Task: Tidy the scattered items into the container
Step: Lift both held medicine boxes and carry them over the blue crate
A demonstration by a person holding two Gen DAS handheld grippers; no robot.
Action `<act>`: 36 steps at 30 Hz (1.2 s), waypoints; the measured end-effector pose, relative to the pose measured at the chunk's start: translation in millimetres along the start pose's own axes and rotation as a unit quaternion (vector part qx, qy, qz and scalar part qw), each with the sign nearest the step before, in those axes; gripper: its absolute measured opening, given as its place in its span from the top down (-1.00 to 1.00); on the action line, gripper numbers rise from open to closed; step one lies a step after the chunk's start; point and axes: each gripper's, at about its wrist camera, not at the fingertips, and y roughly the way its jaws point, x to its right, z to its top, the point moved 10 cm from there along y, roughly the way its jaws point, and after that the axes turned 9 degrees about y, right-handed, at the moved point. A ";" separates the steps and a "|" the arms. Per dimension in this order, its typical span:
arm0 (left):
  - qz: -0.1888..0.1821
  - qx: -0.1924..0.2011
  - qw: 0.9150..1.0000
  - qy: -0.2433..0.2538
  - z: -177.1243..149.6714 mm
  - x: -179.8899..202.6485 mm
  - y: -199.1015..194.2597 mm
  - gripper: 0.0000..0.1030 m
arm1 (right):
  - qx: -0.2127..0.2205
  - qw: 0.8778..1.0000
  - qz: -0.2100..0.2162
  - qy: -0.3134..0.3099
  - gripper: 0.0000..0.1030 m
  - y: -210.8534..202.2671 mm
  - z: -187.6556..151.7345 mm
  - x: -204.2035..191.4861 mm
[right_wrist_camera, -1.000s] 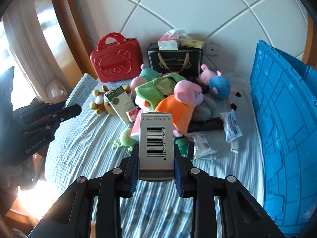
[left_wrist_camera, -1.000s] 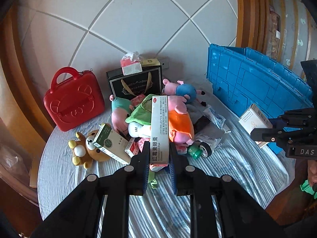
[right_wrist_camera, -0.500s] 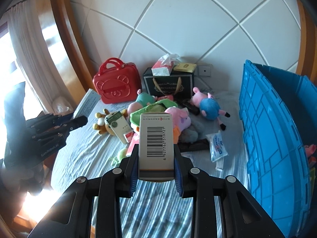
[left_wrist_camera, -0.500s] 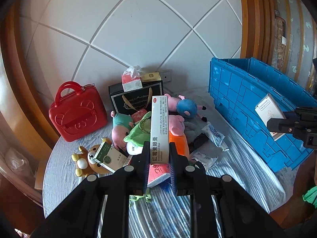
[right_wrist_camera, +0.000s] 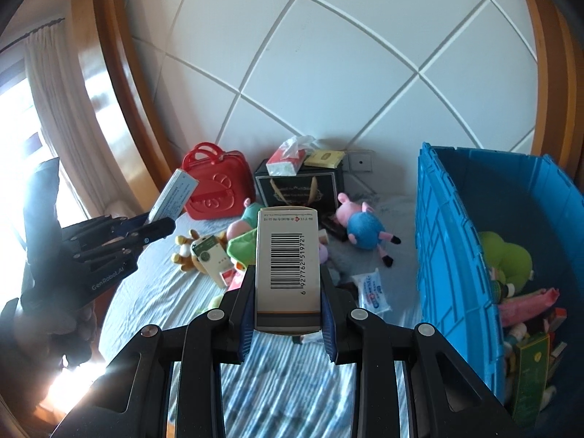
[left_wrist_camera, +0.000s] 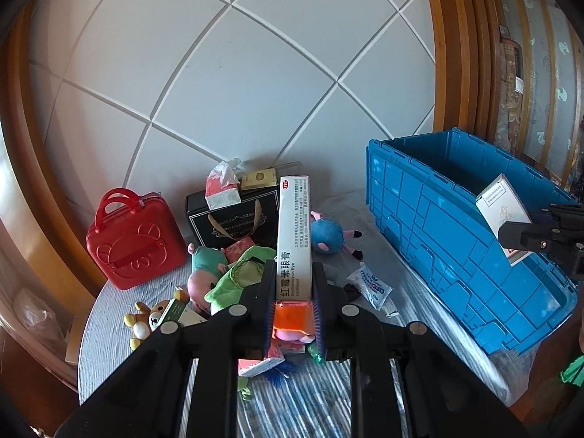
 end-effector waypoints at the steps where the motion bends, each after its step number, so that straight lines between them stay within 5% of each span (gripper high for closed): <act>1: 0.000 0.001 1.000 0.002 3.7 4.5 -0.5 0.66 | 0.003 1.000 0.000 0.001 0.43 -3.6 2.1 3.8; 36: -0.075 0.036 0.992 0.096 124.3 177.3 30.4 0.66 | 0.066 0.993 -0.062 0.079 0.43 -98.5 34.8 160.4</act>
